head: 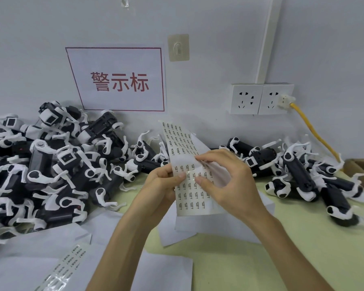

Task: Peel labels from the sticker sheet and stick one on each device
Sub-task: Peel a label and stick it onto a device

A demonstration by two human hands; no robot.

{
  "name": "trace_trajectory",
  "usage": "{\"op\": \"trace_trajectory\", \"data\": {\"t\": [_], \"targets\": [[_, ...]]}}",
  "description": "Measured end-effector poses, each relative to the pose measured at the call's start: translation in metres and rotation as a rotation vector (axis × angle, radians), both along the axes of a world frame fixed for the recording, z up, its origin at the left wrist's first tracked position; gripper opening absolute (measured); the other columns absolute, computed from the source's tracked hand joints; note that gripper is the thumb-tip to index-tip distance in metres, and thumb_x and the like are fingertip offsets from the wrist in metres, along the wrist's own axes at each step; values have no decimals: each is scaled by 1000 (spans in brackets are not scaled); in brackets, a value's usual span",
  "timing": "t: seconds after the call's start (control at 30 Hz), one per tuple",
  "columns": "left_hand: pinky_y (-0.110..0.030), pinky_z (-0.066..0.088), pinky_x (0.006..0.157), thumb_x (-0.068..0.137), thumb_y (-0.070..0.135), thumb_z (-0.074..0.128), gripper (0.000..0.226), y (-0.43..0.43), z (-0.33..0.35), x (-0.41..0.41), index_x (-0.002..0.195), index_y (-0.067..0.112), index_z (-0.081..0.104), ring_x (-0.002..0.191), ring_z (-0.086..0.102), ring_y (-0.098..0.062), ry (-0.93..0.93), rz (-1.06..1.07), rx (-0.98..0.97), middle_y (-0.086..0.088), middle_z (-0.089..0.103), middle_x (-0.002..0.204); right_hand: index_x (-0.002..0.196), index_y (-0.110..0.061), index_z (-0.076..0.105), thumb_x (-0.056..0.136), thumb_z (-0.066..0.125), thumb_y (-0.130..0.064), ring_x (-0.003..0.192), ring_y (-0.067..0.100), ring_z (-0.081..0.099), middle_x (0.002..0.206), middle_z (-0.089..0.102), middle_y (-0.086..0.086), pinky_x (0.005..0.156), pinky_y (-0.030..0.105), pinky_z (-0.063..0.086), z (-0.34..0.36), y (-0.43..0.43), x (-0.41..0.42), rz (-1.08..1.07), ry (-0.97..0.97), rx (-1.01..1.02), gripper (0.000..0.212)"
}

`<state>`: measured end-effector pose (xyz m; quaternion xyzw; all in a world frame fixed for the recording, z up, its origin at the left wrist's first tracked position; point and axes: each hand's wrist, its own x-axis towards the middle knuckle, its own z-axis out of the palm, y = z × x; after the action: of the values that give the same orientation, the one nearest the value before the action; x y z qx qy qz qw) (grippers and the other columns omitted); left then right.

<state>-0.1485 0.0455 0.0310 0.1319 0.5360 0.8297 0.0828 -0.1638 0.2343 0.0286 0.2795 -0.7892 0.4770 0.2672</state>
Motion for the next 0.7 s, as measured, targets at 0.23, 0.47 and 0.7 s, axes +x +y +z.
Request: {"op": "trace_trajectory", "data": {"t": [0.23, 0.47, 0.7], "targets": [[-37, 61, 80, 83, -3, 62, 33, 0, 3, 1, 112, 3, 75, 100, 74, -31, -16, 15, -3, -22, 73, 115, 106, -18, 74, 79, 86, -12, 109, 9, 63, 109, 68, -7, 90, 11, 42, -3, -3, -2, -7, 40, -22, 30], [-38, 62, 78, 79, -3, 67, 37, 2, 2, 0, 115, 1, 73, 97, 74, -30, -46, 68, 8, -22, 73, 114, 107, -19, 74, 82, 85, -17, 105, 11, 64, 107, 67, -9, 88, 17, 46, -7, -4, -3, -41, 87, 11, 28], [-39, 63, 76, 83, 1, 68, 36, 0, 2, 1, 119, 0, 72, 97, 74, -31, -75, 50, -23, -24, 72, 117, 105, -20, 73, 82, 85, -23, 102, 7, 63, 105, 67, -12, 84, 16, 45, -9, -5, -2, -101, 124, 40, 26]]}}
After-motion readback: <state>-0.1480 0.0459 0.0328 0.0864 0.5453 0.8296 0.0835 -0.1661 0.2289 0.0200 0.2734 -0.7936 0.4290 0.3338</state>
